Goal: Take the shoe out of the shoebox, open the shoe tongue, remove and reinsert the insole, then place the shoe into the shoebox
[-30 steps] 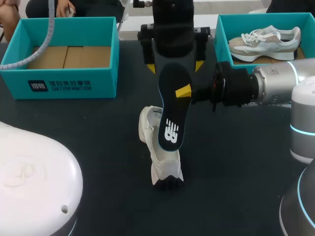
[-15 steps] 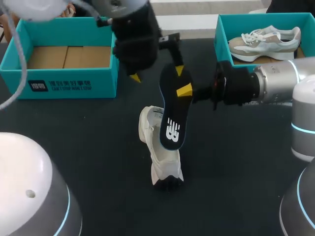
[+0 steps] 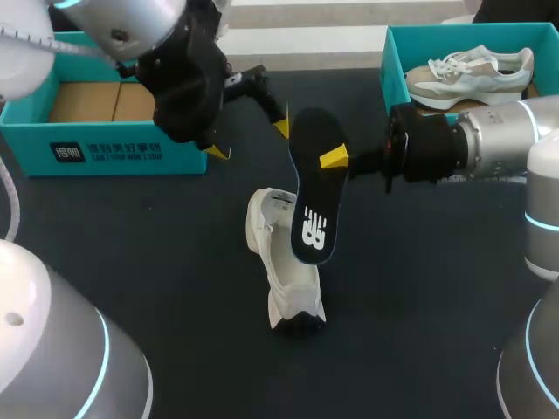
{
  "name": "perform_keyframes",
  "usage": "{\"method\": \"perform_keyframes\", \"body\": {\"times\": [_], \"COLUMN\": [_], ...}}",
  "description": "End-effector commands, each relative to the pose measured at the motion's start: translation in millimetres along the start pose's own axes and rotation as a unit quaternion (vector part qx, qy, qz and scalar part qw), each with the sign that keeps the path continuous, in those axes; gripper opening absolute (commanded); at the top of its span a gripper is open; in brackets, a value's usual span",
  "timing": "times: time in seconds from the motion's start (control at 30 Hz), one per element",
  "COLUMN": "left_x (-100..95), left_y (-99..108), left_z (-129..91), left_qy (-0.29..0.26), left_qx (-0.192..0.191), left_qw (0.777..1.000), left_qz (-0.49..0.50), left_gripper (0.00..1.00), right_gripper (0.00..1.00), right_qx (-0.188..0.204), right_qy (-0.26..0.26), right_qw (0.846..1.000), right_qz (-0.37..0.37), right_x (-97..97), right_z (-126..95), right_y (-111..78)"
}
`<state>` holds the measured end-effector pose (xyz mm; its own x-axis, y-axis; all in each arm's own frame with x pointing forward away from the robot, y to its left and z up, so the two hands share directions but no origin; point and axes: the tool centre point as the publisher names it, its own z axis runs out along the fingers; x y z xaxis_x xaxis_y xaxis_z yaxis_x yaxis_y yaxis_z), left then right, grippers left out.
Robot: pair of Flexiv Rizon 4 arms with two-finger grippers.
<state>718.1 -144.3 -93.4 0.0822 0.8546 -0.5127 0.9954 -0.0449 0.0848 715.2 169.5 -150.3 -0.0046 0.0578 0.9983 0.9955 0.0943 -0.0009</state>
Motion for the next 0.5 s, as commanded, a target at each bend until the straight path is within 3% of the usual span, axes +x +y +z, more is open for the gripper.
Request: {"method": "perform_keyframes", "body": {"times": [0.03, 0.1, 0.17, 0.23, 0.5], "left_x": [5.1, 5.1, 6.5, 12.1, 27.1], "left_y": [-2, -2, -1, 2, 9], "left_z": [2, 2, 12, 22, 38], "left_qy": [-0.067, -0.067, -0.109, -0.141, -0.255], "left_qx": [-0.003, -0.003, -0.004, -0.039, -0.083], "left_qw": [0.998, 0.998, 0.994, 0.989, 0.961], "left_qz": [0.001, 0.001, -0.015, -0.013, -0.063], "left_gripper": [1.00, 1.00, 1.00, 1.00, 1.00], "right_gripper": [0.00, 0.00, 0.00, 0.00, 0.00], "right_qx": [-0.001, -0.004, -0.007, -0.009, -0.015], "right_qy": [0.002, 0.004, 0.006, 0.007, 0.011], "right_qw": [1.000, 1.000, 1.000, 1.000, 1.000], "right_qz": [-0.001, -0.004, -0.004, -0.005, -0.005], "right_x": [-1.4, -2.0, -2.8, -4.0, -6.8], "right_z": [2, 3, 4, 5, 7], "right_y": [-0.3, -1.2, -2.3, -3.7, -5.0]}}
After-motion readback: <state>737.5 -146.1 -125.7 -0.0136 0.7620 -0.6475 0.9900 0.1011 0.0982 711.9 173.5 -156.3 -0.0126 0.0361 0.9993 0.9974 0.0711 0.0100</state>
